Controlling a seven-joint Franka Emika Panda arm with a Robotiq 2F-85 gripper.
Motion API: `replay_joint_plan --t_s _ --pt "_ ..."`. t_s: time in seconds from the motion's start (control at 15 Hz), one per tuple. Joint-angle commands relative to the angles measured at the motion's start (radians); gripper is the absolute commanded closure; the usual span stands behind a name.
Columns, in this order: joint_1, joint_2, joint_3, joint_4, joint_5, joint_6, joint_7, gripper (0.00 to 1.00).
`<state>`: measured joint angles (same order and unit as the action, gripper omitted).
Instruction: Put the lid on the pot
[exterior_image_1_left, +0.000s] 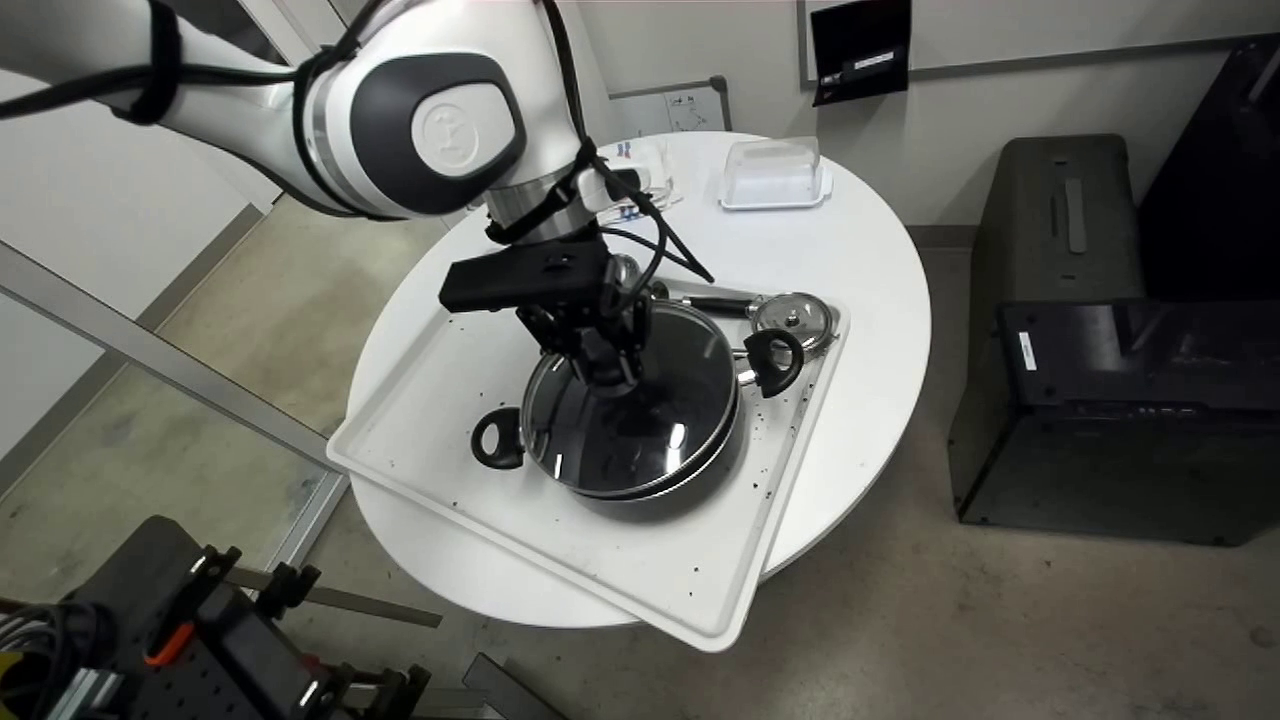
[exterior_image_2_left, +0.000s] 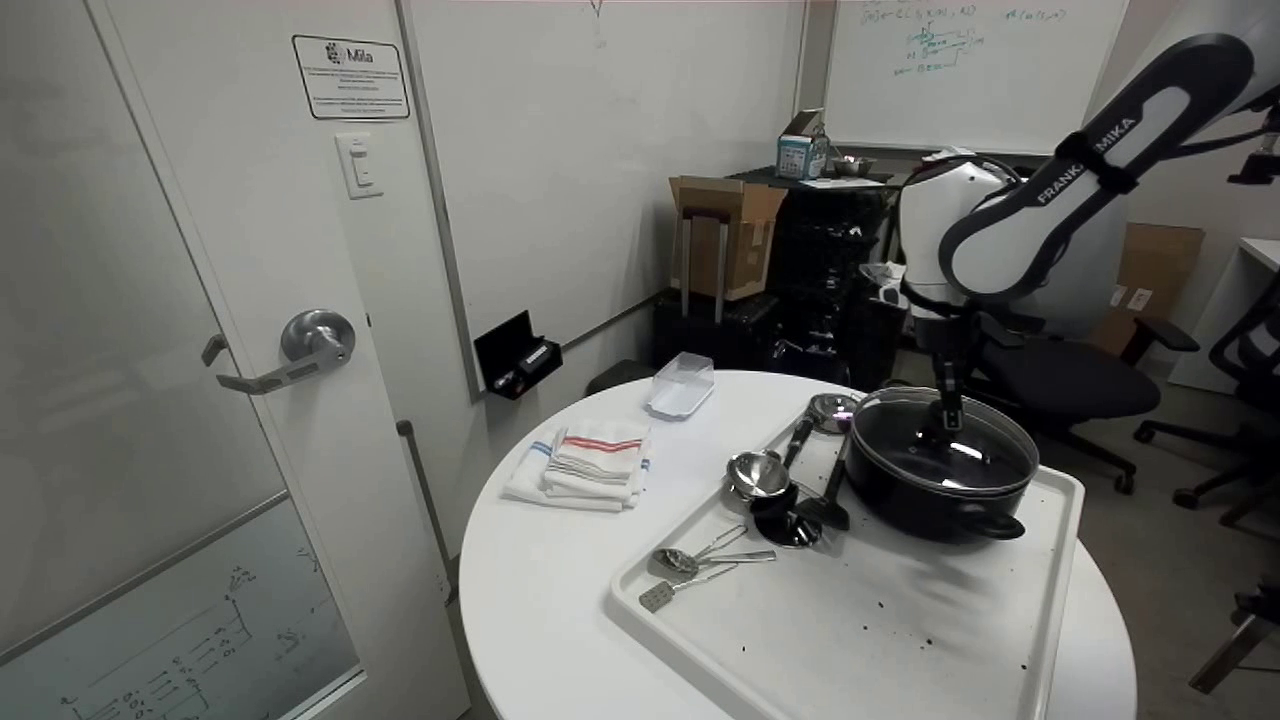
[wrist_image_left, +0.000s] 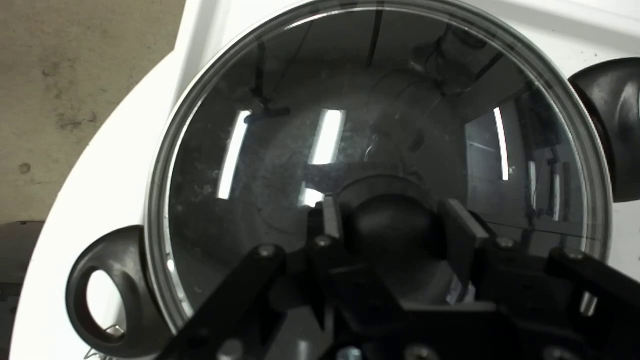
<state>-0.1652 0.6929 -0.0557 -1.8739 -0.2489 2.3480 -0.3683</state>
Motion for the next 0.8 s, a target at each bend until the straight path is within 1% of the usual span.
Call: replay_joint_plan --t_s 0.0,0.73 --pt "-0.006 -0.011 -0.002 -0.002 0.0 0.005 -0.011 0.75" --pt "-0.009 0.009 -0.002 0.013 0.0 -0.003 -0.012 0.75"
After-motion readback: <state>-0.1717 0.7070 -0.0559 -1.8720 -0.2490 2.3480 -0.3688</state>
